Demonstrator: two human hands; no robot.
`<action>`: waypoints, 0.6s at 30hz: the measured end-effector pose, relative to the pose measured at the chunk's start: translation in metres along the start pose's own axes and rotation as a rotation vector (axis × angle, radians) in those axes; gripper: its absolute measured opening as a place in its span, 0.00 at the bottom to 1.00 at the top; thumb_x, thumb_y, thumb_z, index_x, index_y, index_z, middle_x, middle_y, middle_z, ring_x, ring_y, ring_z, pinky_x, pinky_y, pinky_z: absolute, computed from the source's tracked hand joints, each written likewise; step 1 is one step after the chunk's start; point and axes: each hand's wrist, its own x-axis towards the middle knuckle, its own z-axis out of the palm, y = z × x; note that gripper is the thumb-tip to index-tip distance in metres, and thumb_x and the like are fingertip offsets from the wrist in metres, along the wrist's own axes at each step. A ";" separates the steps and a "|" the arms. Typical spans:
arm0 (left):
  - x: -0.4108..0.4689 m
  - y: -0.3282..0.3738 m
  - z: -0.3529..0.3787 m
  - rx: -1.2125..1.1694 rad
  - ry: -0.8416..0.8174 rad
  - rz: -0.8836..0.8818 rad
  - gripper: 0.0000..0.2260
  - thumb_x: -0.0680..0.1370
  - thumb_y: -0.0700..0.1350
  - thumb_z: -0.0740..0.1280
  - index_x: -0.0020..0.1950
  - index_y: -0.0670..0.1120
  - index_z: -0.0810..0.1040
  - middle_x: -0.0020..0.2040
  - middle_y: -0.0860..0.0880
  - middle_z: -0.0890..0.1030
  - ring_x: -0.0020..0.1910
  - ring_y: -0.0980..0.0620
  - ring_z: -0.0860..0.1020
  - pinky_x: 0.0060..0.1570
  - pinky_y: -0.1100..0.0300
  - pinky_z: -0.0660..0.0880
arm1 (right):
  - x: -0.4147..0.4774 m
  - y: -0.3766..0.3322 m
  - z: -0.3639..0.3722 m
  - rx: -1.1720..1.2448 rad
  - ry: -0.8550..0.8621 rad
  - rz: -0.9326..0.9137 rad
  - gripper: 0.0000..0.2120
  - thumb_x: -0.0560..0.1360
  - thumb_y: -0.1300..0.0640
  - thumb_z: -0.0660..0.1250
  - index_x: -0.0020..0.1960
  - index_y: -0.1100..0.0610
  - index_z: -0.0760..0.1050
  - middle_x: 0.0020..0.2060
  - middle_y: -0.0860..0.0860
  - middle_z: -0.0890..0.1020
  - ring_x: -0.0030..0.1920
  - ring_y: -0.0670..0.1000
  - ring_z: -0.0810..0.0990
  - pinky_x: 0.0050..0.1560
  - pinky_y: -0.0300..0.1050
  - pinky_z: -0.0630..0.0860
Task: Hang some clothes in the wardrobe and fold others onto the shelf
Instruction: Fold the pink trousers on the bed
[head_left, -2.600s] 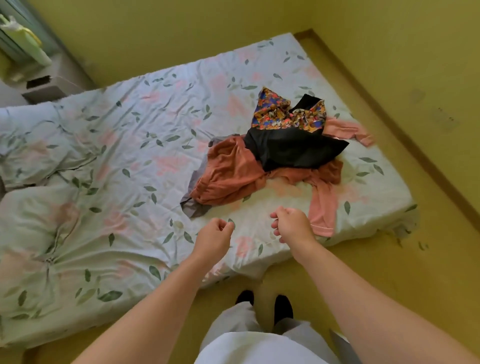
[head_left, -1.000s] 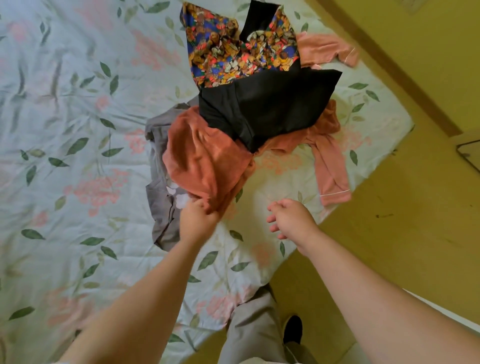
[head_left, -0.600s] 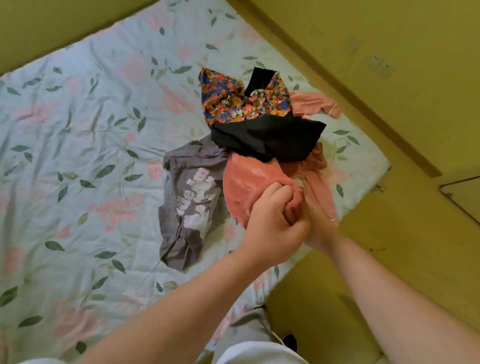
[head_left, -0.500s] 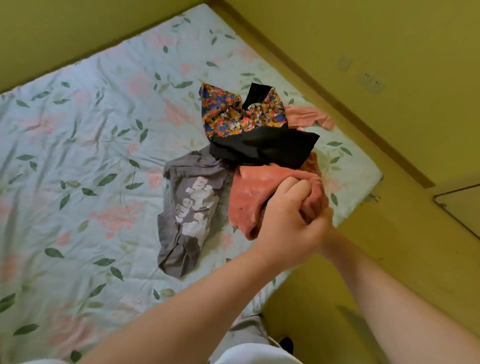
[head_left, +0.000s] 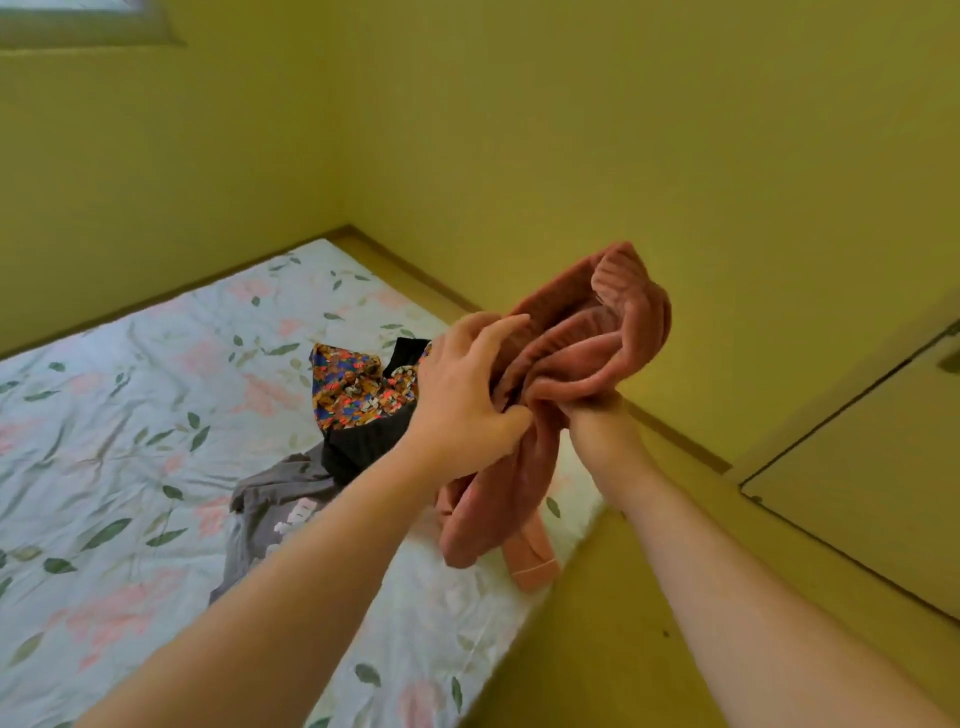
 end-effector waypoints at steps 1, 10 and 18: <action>0.005 0.003 -0.001 0.029 -0.020 -0.047 0.37 0.64 0.51 0.66 0.75 0.57 0.65 0.72 0.49 0.65 0.71 0.47 0.63 0.69 0.48 0.61 | 0.001 -0.016 -0.012 0.048 0.037 -0.020 0.05 0.75 0.60 0.71 0.50 0.56 0.84 0.46 0.53 0.87 0.50 0.54 0.85 0.54 0.52 0.81; 0.056 0.091 0.021 -0.470 -0.191 -0.251 0.17 0.65 0.36 0.67 0.49 0.55 0.81 0.42 0.52 0.84 0.44 0.51 0.82 0.55 0.44 0.79 | -0.038 -0.125 -0.126 0.134 0.112 -0.271 0.12 0.71 0.73 0.67 0.49 0.60 0.82 0.42 0.54 0.86 0.44 0.53 0.85 0.46 0.47 0.82; 0.100 0.213 0.025 -0.665 -0.128 -0.087 0.16 0.74 0.27 0.53 0.52 0.38 0.77 0.37 0.46 0.83 0.32 0.53 0.81 0.31 0.63 0.78 | -0.070 -0.146 -0.208 -0.058 0.407 -0.230 0.34 0.70 0.71 0.62 0.71 0.46 0.63 0.58 0.52 0.76 0.49 0.53 0.80 0.40 0.46 0.75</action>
